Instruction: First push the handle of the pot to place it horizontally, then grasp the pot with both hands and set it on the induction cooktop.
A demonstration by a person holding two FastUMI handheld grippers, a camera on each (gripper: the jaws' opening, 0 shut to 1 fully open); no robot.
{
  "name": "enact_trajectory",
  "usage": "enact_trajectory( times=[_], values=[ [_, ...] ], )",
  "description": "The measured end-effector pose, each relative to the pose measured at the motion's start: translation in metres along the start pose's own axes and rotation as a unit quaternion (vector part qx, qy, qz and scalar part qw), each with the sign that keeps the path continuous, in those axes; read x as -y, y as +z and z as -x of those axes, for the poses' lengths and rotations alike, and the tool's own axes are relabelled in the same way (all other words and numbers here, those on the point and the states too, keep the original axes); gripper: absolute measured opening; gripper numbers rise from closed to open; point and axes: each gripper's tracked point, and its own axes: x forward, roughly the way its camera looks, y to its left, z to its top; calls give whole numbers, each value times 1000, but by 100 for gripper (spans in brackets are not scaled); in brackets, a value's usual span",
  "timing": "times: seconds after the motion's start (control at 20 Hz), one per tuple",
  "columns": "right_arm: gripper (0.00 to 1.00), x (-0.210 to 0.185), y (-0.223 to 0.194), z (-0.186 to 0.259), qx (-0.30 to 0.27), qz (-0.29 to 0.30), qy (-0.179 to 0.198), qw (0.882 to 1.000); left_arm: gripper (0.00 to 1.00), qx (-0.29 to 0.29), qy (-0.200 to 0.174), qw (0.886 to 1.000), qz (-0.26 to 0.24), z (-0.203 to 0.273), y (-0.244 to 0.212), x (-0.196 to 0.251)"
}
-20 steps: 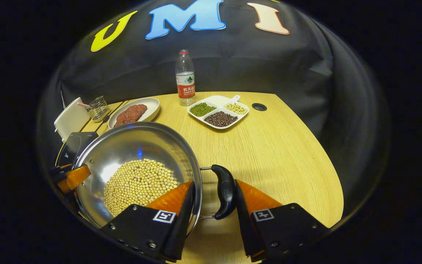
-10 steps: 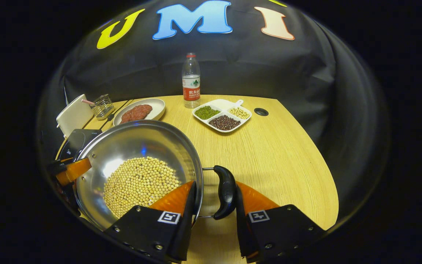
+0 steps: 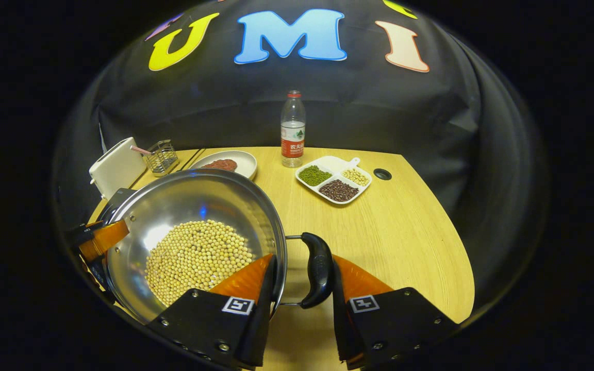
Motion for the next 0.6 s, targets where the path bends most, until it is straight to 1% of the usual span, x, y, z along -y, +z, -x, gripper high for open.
enact_trajectory(
  times=[0.1, 0.15, 0.2, 0.25, 0.35, 0.4, 0.6],
  values=[
    [53, -18, 4, 1, 3, 4, 6, 1000, 59, 3, 7, 1000, 1, 4, 4, -19],
    [53, -28, 5, 2, 4, 6, 8, 1000, 63, 6, 10, 1000, 2, 8, 6, -29],
    [53, -37, 7, 2, 5, 9, 11, 1000, 58, 7, 13, 1000, 2, 11, 7, -39],
    [53, -47, 8, 3, 6, 12, 13, 1000, 63, 7, 16, 1000, 3, 14, 7, -50],
    [53, -67, 12, 3, 8, 14, 19, 1000, 63, 9, 22, 1000, 5, 17, 12, -72],
    [53, -77, 13, 3, 9, 15, 22, 1000, 59, 11, 25, 1000, 6, 18, 14, -83],
    [53, -113, 18, 1, 11, 19, 28, 999, 58, 15, 35, 999, 6, 24, 19, -122]
  ],
)
